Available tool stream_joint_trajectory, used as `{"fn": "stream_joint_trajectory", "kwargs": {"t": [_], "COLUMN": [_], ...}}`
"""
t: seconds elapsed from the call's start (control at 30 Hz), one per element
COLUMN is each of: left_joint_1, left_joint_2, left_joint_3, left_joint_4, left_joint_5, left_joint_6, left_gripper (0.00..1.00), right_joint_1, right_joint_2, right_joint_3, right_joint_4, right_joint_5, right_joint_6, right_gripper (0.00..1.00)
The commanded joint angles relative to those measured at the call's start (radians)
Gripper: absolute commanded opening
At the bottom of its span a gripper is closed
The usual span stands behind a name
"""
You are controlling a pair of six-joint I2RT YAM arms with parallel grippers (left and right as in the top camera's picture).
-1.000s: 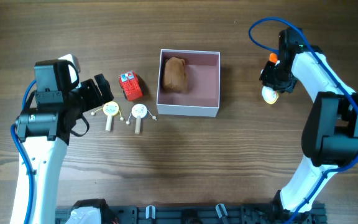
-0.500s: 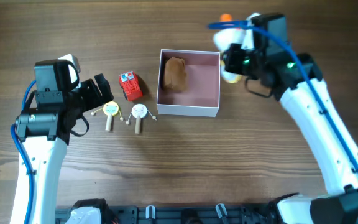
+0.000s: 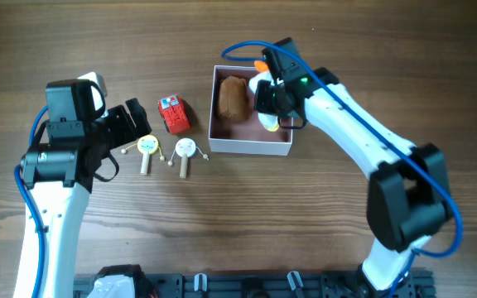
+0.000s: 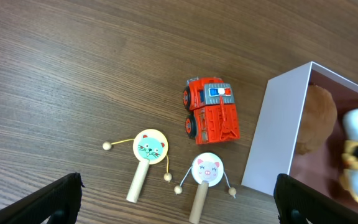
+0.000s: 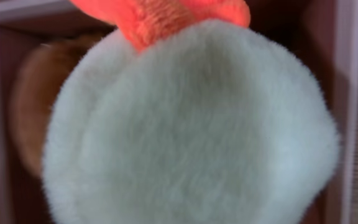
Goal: Pack container
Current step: 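Lower the duck into the box beside the bear and release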
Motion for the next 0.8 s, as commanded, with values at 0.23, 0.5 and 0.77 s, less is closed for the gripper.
{"fn": "stream_joint_trajectory", "kwargs": {"t": [0.23,0.5,0.77], "left_joint_1": [0.005,0.005,0.005], "left_joint_2": [0.000,0.000,0.000], "left_joint_3": [0.020,0.020,0.020], "left_joint_4": [0.000,0.000,0.000], "left_joint_5": [0.016,0.016,0.016], "left_joint_6": [0.024,0.024,0.024], "left_gripper": [1.00,1.00,1.00], "right_joint_1": [0.004,0.004,-0.007], "right_joint_2": [0.069,-0.070,-0.371], "right_joint_3": [0.006,0.022,0.024], "right_joint_4": [0.082,0.085,0.028], "right_joint_5": [0.033,0.066,0.089], "right_joint_6": [-0.116,-0.150,-0.230], "right_gripper": [0.77,0.78,0.89]}}
